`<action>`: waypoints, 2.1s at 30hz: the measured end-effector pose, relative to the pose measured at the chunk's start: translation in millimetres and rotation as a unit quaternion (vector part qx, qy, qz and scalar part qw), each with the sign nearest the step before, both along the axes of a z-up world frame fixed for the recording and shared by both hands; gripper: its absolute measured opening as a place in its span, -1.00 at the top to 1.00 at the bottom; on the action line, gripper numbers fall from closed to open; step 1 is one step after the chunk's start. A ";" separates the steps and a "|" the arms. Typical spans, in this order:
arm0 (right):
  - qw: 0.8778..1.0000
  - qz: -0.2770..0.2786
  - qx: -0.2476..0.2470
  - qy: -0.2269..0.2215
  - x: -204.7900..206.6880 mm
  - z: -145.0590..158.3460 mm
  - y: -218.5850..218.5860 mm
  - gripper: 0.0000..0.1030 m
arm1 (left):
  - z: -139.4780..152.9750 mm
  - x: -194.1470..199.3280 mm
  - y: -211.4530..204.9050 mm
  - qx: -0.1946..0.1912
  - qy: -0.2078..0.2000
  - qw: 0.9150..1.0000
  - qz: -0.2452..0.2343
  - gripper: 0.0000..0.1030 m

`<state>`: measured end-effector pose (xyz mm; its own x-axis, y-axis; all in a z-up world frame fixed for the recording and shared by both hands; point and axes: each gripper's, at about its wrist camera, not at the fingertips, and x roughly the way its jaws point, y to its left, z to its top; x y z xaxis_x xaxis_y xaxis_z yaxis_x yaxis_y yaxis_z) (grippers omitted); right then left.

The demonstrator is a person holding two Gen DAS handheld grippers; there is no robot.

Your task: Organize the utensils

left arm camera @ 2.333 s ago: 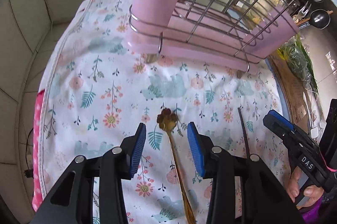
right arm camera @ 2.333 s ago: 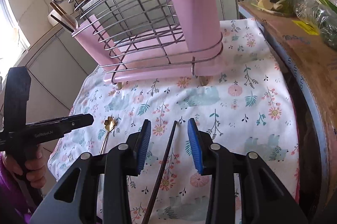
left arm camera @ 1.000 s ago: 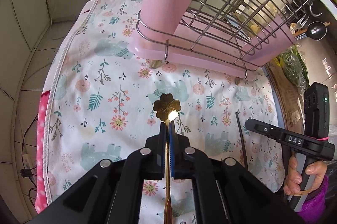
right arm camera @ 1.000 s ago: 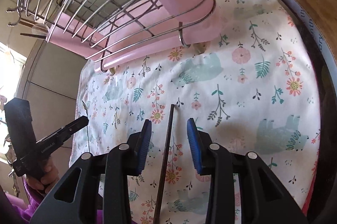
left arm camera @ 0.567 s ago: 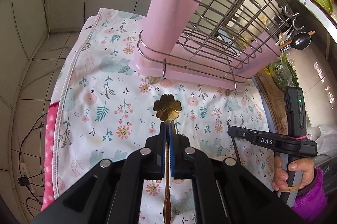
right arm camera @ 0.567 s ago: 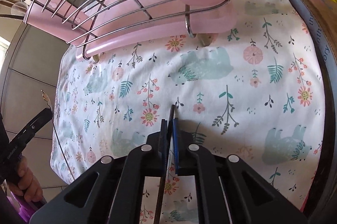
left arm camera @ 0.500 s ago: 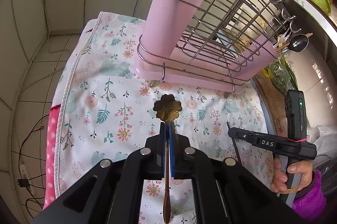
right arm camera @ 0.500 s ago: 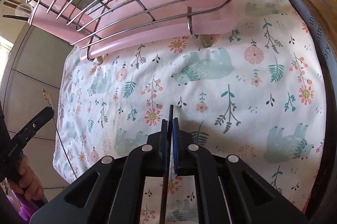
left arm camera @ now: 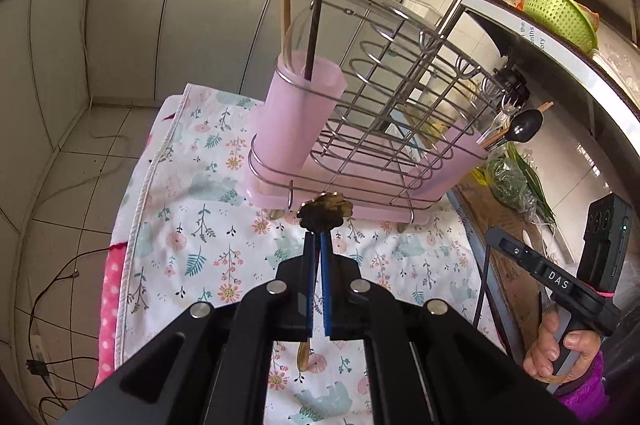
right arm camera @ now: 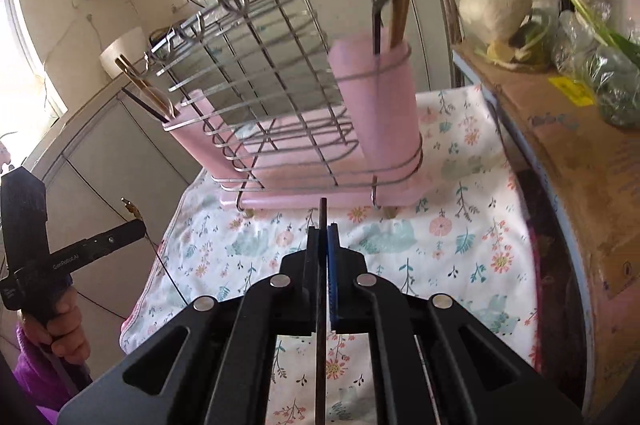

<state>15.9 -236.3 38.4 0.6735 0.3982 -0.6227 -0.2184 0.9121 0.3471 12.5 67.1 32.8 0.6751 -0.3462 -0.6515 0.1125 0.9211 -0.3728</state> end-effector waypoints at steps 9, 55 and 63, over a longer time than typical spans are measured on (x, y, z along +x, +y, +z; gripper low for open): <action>0.998 -0.012 0.017 -0.064 1.4 36.8 -10.5 0.92 | 18.7 -0.3 -5.0 0.009 -0.029 1.000 -0.007 1.00; 0.998 -0.014 0.027 -0.060 1.4 17.7 -17.6 0.91 | 26.8 13.2 -24.8 0.038 -0.062 0.997 -0.020 1.00; 0.998 0.000 0.020 -0.067 -2.0 24.3 -8.8 0.92 | -8.8 39.0 -10.6 0.005 0.057 0.998 -0.038 0.52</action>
<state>13.9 -245.1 62.6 0.7502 0.4203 -0.5104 -0.2651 0.8984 0.3502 51.5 56.5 24.1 0.5682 -0.3870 -0.7262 0.1393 0.9150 -0.3786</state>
